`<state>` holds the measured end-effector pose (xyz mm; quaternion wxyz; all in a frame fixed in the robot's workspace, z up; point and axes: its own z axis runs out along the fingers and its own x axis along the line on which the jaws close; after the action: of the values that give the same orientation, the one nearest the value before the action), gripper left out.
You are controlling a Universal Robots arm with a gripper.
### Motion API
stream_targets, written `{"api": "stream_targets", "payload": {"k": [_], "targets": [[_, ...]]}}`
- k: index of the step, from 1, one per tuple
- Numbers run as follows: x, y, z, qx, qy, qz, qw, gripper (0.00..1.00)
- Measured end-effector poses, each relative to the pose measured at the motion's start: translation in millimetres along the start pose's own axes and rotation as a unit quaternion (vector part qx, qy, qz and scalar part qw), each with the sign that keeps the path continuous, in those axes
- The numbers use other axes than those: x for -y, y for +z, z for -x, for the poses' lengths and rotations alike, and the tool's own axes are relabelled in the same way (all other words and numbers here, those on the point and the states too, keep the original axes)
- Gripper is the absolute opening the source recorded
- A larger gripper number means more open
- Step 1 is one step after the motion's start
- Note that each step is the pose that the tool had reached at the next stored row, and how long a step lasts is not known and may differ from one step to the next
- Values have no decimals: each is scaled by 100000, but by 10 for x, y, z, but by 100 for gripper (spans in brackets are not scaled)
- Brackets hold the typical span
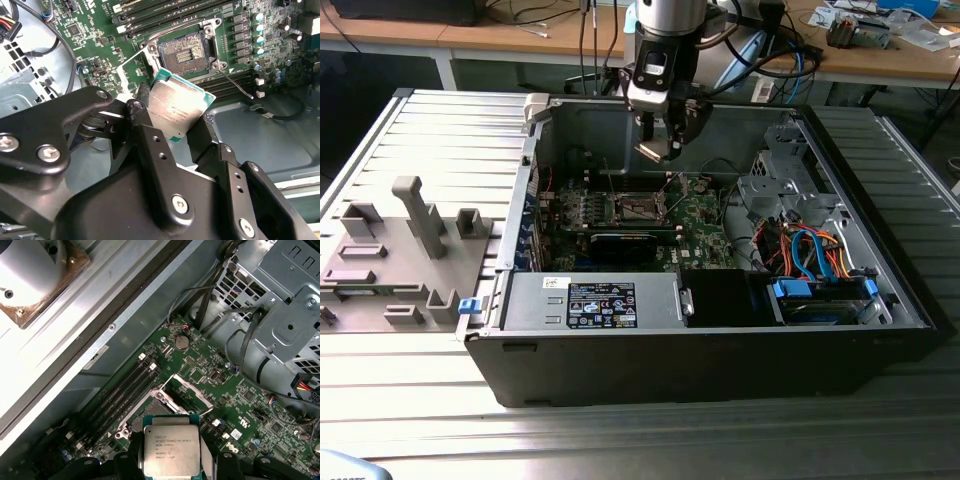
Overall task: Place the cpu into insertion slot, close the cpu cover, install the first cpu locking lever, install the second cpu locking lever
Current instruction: 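Place the cpu into insertion slot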
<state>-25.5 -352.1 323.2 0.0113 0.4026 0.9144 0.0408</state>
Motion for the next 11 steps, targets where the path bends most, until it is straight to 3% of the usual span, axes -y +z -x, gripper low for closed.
{"api": "stream_targets", "payload": {"k": [11], "targets": [[0, 4, 0, 111, 1334, 13, 99991, 55]]}}
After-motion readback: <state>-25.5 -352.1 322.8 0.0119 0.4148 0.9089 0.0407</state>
